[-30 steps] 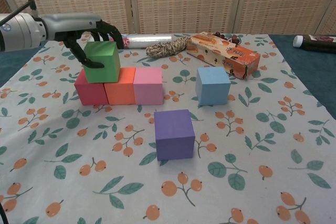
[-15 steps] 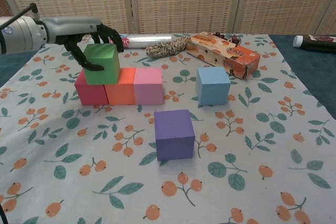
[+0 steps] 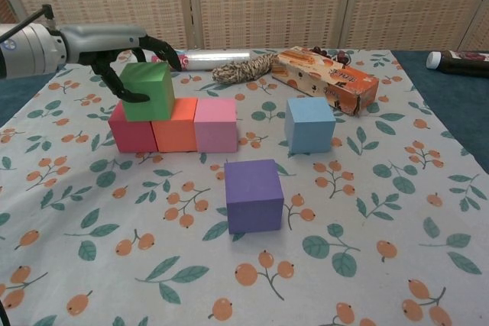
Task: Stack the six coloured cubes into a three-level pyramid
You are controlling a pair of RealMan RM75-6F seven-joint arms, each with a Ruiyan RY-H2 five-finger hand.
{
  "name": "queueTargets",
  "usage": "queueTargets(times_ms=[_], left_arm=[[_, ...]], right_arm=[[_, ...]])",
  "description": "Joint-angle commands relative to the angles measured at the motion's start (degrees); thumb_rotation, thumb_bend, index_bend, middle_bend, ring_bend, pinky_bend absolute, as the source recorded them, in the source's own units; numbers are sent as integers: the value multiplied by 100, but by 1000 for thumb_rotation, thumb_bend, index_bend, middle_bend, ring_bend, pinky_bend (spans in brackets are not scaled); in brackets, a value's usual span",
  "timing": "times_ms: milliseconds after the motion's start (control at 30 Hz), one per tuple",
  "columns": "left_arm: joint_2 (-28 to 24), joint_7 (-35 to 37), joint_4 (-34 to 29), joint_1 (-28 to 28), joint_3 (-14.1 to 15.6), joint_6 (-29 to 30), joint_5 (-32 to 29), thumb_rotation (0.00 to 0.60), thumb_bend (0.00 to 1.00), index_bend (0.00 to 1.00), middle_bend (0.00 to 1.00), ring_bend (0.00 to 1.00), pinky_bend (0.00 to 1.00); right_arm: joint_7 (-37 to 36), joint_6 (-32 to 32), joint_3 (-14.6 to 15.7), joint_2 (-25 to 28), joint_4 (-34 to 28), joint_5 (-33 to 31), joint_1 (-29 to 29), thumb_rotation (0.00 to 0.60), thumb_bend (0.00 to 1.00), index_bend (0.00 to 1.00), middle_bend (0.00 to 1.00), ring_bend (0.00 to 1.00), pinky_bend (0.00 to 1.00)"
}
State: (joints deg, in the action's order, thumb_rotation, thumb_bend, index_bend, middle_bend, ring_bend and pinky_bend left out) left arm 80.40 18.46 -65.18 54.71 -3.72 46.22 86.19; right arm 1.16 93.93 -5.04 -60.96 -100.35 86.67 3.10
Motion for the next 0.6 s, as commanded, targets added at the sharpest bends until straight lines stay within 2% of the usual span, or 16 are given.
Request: queueTargets(times_ms=[33, 433, 600], left_arm=[[-10, -26, -14, -4, 3, 6, 2, 600, 311, 232, 168, 133, 290], [-70, -170, -178, -33, 30, 46, 28, 600, 310, 171, 105, 46, 252], [-56, -222, -213, -44, 34, 42, 14, 600, 311, 163, 98, 39, 246]], right_arm=[[-3, 4, -1, 0, 2, 0, 2, 600, 0, 0, 0, 0, 0], [-47, 5, 0, -1, 28, 1, 7, 600, 0, 0, 0, 0, 0], [-63, 20, 2, -1, 39, 6, 18, 600, 0, 0, 0, 0, 0]])
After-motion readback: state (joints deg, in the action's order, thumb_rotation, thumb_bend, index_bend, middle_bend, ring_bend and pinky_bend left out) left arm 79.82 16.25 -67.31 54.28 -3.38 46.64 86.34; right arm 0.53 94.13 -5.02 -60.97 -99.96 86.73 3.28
